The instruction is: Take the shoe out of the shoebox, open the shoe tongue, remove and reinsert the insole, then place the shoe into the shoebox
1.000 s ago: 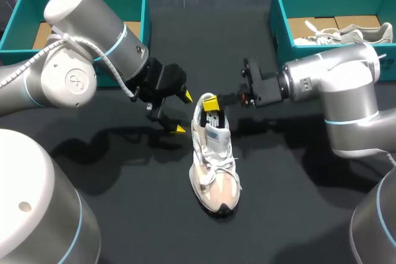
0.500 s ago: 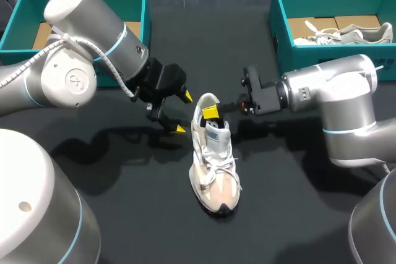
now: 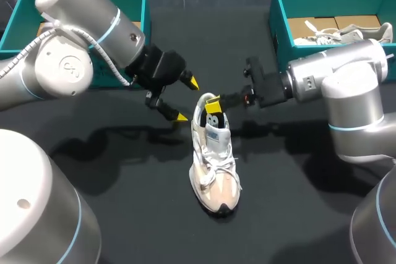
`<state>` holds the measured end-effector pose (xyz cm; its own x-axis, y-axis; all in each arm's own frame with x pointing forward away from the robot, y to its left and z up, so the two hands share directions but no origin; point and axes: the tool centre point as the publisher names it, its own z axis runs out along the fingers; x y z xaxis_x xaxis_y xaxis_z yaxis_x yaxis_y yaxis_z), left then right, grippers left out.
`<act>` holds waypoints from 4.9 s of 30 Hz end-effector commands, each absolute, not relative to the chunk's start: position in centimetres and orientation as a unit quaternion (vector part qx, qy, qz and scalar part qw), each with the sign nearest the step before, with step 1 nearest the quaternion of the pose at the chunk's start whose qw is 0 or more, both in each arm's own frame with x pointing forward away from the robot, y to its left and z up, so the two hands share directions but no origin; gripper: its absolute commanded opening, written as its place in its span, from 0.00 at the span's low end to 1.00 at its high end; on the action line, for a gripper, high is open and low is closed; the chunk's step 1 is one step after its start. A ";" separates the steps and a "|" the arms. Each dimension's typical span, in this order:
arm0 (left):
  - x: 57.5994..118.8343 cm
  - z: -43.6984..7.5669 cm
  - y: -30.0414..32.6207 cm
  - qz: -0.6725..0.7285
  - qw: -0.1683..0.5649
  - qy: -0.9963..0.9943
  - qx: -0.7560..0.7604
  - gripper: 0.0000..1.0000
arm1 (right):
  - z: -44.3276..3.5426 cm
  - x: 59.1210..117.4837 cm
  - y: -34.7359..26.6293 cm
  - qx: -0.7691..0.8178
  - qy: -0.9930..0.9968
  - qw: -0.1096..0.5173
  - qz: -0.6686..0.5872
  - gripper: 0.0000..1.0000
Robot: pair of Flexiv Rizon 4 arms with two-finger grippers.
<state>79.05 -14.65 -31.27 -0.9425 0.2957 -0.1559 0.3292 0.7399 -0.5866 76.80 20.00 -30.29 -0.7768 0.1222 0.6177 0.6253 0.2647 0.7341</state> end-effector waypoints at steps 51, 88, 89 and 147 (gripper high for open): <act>82.3 -18.8 5.0 -0.220 -0.024 0.939 0.265 1.00 | -24.2 76.6 11.0 -0.484 -0.824 0.152 -0.252 0.00; 82.3 -18.8 5.0 -0.220 -0.024 0.939 0.265 1.00 | -23.3 75.9 19.9 -0.596 -0.795 -0.044 -0.105 0.00; 82.3 -18.8 5.0 -0.220 -0.024 0.939 0.265 1.00 | -23.3 75.9 19.9 -0.596 -0.795 -0.044 -0.105 0.00; 82.3 -18.8 5.0 -0.220 -0.024 0.939 0.265 1.00 | -38.2 75.8 16.3 -0.685 -0.702 -0.179 0.075 0.00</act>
<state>82.22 5.03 -18.82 -0.8593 0.5061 -0.0736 0.4858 0.7627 -0.4270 75.57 17.01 -37.50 0.0088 0.9253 -0.3791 0.9880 0.0504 0.1461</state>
